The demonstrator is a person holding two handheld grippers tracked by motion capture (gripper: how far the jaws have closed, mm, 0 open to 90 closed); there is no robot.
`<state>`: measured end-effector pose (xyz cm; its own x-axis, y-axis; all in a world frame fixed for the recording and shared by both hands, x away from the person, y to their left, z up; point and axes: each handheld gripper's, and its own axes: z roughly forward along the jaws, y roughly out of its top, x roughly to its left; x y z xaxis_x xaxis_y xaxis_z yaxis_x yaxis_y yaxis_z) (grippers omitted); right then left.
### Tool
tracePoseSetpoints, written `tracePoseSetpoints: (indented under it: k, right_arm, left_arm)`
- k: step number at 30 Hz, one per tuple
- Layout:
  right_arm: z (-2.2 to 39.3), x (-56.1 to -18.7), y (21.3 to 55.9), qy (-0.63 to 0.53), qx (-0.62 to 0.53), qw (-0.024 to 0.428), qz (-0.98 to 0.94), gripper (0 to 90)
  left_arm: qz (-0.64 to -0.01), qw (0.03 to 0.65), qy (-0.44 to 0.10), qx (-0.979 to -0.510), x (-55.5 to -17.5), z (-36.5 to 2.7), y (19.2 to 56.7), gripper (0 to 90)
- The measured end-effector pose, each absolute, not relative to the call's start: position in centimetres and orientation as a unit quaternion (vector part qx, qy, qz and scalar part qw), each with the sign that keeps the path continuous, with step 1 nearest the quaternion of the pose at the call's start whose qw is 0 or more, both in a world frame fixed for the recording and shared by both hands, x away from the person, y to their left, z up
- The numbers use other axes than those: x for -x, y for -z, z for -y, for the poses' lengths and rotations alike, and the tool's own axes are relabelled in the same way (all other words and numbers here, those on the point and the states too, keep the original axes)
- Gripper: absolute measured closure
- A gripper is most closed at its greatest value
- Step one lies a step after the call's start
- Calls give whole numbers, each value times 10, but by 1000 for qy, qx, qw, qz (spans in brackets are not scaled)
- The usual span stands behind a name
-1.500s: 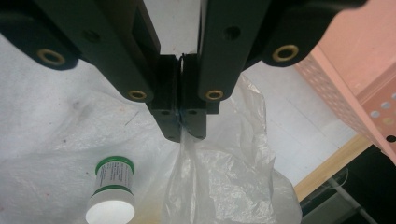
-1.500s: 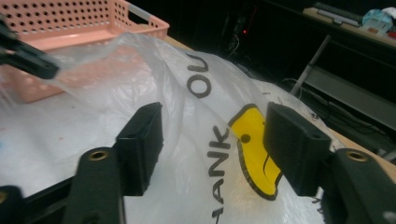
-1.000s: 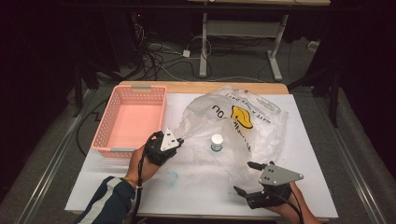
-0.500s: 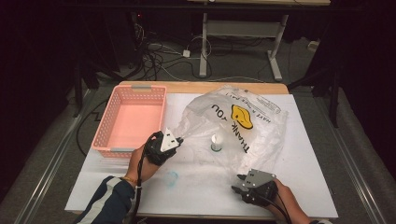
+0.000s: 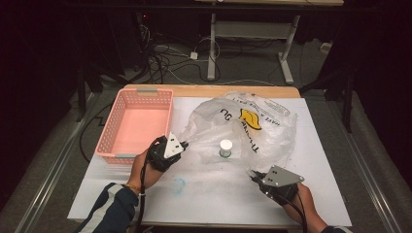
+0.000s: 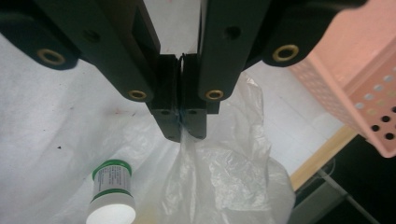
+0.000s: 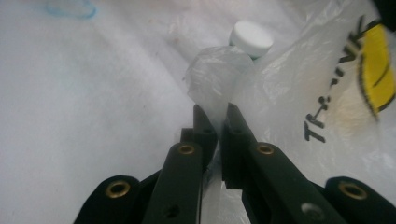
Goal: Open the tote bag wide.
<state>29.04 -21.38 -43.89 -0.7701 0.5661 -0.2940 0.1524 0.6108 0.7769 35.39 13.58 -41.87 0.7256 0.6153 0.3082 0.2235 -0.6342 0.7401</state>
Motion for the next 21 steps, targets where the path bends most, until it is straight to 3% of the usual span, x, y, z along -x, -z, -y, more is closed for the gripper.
tracePoseSetpoints:
  k: [21]
  right_arm:
    - [239,-291,363,-481,-203,344,-781,889]
  left_arm:
    - [-250,404,-314,-822,-343,-167,361,855]
